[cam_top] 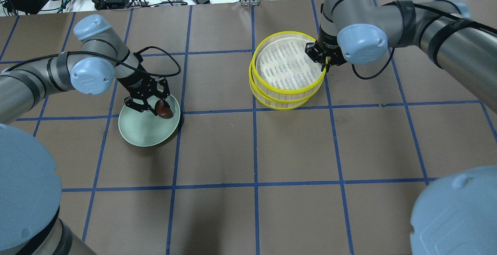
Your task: Stack buns with steamer
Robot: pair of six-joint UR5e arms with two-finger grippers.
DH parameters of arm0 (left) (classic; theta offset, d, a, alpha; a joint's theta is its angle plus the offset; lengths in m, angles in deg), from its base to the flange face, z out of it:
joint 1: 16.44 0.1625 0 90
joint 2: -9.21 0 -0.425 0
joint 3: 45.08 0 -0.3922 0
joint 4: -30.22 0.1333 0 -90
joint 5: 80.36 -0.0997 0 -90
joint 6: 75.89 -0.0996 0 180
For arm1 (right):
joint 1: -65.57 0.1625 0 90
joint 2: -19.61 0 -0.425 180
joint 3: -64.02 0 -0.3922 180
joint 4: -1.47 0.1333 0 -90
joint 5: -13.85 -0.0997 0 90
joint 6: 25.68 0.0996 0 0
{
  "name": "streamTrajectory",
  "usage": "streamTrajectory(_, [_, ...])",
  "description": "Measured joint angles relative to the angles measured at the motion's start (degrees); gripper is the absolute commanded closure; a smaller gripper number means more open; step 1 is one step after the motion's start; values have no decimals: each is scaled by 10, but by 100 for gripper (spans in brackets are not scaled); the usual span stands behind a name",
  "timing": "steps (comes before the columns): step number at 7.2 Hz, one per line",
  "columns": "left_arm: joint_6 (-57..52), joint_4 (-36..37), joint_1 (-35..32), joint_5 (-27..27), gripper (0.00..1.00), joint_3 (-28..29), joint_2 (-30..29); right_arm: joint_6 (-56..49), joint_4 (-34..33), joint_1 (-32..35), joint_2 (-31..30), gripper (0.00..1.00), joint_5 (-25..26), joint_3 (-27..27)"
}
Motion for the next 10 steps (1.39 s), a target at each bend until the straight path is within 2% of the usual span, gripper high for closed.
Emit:
streamTrajectory(4, [-4, 1, -6, 10, 100, 54, 25, -2, -34, 0, 1, 100, -17, 0])
streamTrajectory(6, [2, 1, -12, 52, 100, 86, 47, -3, -37, 0, 5, 100, -18, 0])
streamTrajectory(8, [30, 5, -16, 69, 100, 95, 59, -4, -38, 0, 9, 100, -18, -1])
streamTrajectory(9, [59, 13, -24, 78, 100, 96, 61, -4, -37, 0, 10, 96, -18, -1])
streamTrajectory(10, [97, 37, -38, 100, 100, 96, 62, -4, -37, 0, 11, 83, -19, -2])
